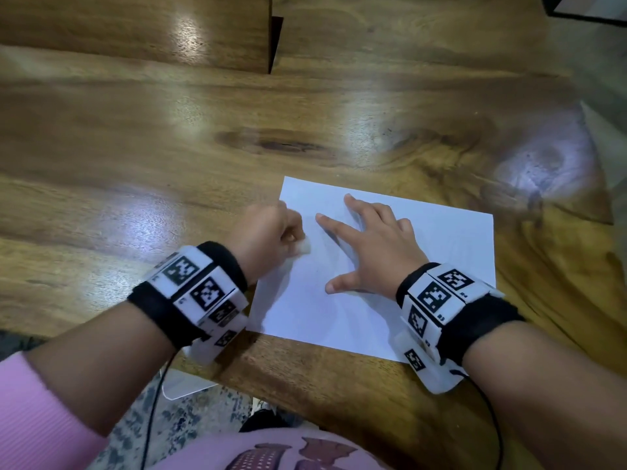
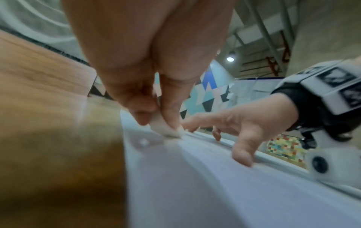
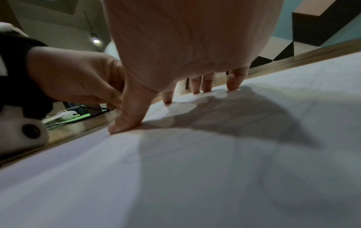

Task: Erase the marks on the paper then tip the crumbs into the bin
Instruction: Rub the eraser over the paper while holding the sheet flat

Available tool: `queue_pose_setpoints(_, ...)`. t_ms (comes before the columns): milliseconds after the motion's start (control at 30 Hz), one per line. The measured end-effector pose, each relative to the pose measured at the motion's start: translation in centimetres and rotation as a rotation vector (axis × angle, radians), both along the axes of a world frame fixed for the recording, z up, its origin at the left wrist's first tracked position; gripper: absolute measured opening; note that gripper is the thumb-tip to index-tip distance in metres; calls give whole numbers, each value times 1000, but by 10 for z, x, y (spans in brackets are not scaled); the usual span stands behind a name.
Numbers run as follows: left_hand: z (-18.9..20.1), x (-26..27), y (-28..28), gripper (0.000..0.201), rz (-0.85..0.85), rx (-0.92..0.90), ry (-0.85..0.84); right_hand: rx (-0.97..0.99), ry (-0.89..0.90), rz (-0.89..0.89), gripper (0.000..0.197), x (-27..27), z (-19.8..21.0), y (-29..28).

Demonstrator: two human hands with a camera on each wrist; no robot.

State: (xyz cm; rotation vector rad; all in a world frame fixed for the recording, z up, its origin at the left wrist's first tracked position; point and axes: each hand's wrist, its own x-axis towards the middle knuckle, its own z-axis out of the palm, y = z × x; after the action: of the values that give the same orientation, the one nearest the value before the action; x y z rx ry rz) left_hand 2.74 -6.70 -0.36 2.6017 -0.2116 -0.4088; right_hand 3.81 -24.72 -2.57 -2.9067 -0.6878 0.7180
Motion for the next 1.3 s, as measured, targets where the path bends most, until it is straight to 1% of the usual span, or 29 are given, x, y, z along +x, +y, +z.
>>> queue_pose_setpoints(33,-1,1,-2,11,18,3,-52,3,1,-1,99,0,0,0)
queue_pose_setpoints(67,-3,-2,-1,10,-18,5,-26,5,4,-1,99,0,0,0)
queue_pose_setpoints(133,-4,-10,5,12,-194,19,195,4,6,2,99,1,0,0)
queue_pose_setpoints(167,-3,-12,7,14,-248,32,301,3,5,4,99,1,0,-1)
queue_pose_setpoints(200,-2,-11,6,12,-261,45,322,4,4,4,99,1,0,-1)
queue_pose_setpoints(233,-2,-7,3,8,-233,41,264,4,3,4,99,1,-1,-1)
queue_pose_setpoints(267,-2,-3,0,4,-171,27,166,3,3,4,99,0,-1,-1)
queue_pose_setpoints(333,1,3,-8,7,-51,8,33,4,2,2,100,0,-1,0)
queue_pose_setpoints(367,0,1,-9,9,-48,8,17,5,1,4,100,1,-1,0)
queue_pose_setpoints(400,-2,-4,-7,14,-91,14,43,5,2,7,100,1,-1,0)
queue_pose_setpoints(433,-1,-10,-4,18,-157,26,130,5,2,8,100,1,-1,-1)
queue_pose_setpoints(467,-1,-15,-2,17,-215,39,241,3,0,9,100,1,-1,-1)
queue_pose_setpoints(500,-1,-18,-1,12,-252,53,326,3,0,9,100,1,-1,-1)
queue_pose_setpoints(533,0,-16,-2,8,-259,54,329,3,0,9,100,1,0,-1)
queue_pose_setpoints(567,0,-10,-4,6,-234,56,274,4,0,8,100,1,0,-1)
queue_pose_setpoints(633,2,7,-12,3,-98,39,91,4,-3,7,100,1,0,1)
queue_pose_setpoints(667,3,12,-16,5,-42,31,30,1,-5,4,101,1,0,1)
queue_pose_setpoints(700,3,13,-16,4,-36,19,12,0,-5,2,101,1,1,1)
queue_pose_setpoints(733,2,11,-14,13,-69,9,36,0,-4,2,100,1,1,1)
queue_pose_setpoints(767,1,5,-12,24,-143,12,94,1,-1,4,100,1,1,1)
queue_pose_setpoints(800,1,-2,-9,29,-200,3,168,1,2,7,100,1,1,1)
queue_pose_setpoints(833,1,-8,-8,25,-237,1,220,4,5,9,100,1,2,1)
queue_pose_setpoints(900,-1,-14,-6,5,-261,34,214,24,23,11,101,2,3,0)
queue_pose_setpoints(1000,-1,-13,-9,6,-232,60,176,60,89,21,107,6,8,-8)
queue_pose_setpoints(1067,1,-13,-9,6,-240,72,213,57,110,41,111,6,10,-14)
queue_pose_setpoints(1133,5,-6,-9,9,-199,63,255,48,108,60,113,6,9,-15)
queue_pose_setpoints(1167,6,0,-10,10,-155,43,223,47,105,66,113,6,9,-14)
queue_pose_setpoints(1233,7,14,-14,13,-77,31,96,44,101,65,113,6,9,-14)
queue_pose_setpoints(1300,6,17,-19,13,-79,66,40,39,103,62,113,6,10,-14)
